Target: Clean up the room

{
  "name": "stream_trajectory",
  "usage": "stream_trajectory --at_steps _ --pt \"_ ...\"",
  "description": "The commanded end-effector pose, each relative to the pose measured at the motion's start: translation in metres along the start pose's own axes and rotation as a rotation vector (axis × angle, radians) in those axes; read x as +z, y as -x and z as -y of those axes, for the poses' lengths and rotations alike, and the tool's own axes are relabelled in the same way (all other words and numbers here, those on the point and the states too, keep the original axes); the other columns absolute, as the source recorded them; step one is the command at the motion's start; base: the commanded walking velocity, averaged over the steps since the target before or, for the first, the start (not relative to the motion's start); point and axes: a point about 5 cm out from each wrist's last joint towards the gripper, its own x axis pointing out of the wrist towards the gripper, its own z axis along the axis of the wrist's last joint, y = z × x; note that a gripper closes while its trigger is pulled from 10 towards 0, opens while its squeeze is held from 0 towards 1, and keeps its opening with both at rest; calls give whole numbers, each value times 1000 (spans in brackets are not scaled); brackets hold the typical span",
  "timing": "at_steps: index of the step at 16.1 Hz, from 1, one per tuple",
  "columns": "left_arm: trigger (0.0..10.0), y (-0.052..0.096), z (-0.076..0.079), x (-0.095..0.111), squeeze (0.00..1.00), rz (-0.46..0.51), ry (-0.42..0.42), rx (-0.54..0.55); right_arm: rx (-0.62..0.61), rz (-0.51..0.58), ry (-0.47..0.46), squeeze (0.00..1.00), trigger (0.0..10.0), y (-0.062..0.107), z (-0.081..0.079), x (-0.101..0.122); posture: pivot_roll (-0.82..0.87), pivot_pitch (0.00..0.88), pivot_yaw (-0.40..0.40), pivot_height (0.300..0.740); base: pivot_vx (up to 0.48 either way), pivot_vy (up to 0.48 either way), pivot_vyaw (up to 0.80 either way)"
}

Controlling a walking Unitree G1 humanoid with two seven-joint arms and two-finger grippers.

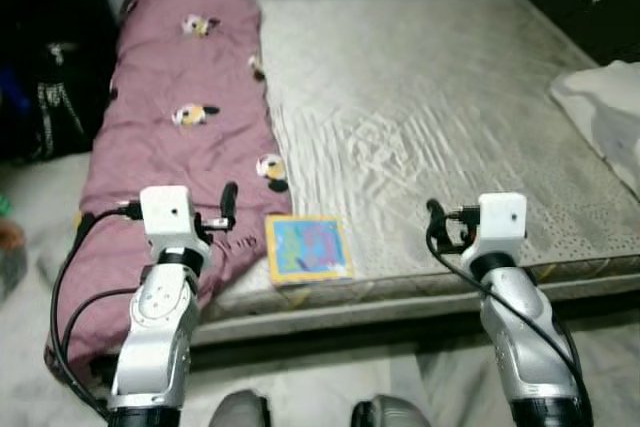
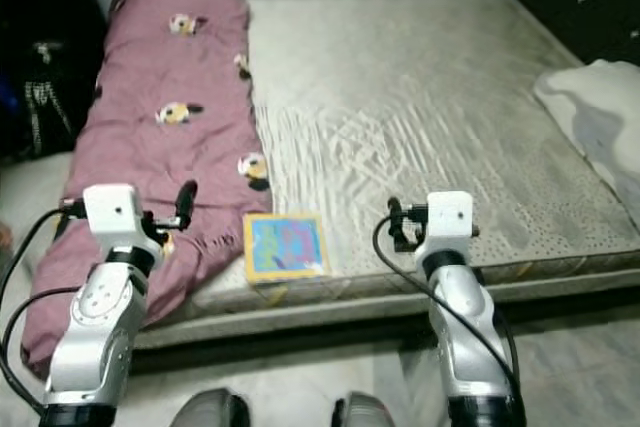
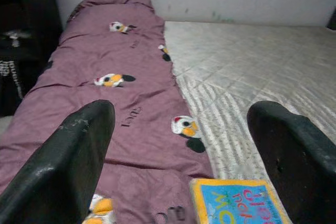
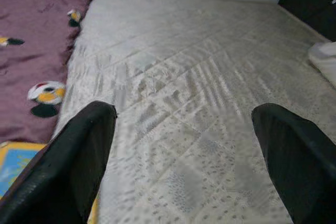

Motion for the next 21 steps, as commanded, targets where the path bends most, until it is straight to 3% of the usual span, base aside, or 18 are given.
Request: stream_trajectory --at_steps 1,15,21 --pt "10000 1 -4 -1 0 -6 -8 8 1 10 6 0 10000 -1 0 3 -32 105 -15 740 0 0 0" --pt "10000 2 -2 -2 0 -5 -5 -29 15 14 1 0 10000 -1 -2 3 -30 92 -18 740 0 0 0" --pt "10000 3 -1 -1 0 -1 3 -40 19 13 7 0 10000 -2 -3 3 -29 99 -19 740 304 0 0"
